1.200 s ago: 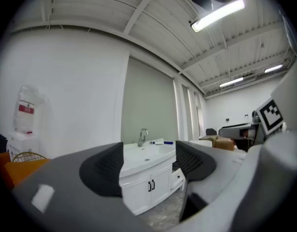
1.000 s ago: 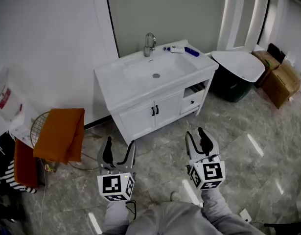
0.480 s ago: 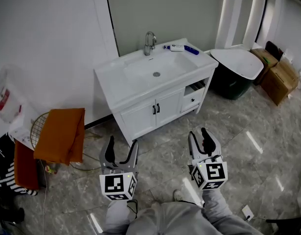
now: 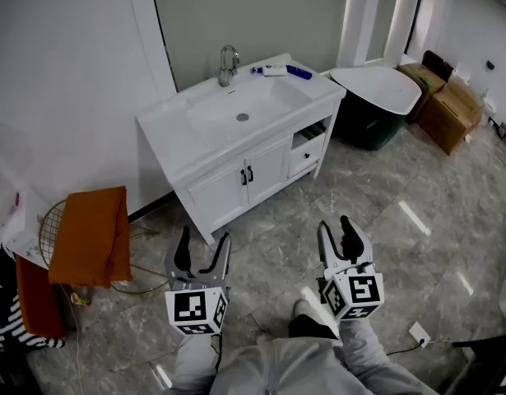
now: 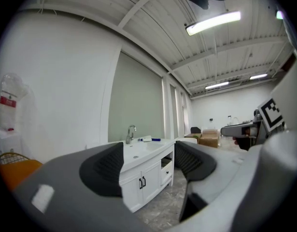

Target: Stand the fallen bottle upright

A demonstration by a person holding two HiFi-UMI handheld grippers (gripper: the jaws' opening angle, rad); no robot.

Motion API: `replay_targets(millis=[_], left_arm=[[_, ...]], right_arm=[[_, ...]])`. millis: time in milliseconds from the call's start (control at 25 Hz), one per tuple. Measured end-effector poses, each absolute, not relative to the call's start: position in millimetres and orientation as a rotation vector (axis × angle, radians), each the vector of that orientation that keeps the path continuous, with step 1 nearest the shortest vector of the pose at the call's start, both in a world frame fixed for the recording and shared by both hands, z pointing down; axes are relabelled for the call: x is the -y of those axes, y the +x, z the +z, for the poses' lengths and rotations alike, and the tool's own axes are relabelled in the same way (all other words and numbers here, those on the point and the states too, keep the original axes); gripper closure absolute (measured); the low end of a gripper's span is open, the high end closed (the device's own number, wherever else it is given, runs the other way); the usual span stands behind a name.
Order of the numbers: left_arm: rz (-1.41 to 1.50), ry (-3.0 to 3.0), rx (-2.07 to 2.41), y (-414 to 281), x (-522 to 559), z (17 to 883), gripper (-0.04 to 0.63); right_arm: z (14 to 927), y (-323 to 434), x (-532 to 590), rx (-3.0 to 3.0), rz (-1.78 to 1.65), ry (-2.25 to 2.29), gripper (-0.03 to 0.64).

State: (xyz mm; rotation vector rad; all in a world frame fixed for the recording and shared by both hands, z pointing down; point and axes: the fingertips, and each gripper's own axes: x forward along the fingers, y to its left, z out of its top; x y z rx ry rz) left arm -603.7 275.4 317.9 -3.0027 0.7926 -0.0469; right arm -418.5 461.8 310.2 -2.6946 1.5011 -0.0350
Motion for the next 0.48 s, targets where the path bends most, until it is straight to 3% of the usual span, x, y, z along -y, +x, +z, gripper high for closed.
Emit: replay_targets(millis=[480], left_arm=[[-0.046, -3.013, -0.714, -520, -244, 322, 0.222]], right_arm=[[316, -343, -441, -1.441, -0.031, -2.72, 0.442]])
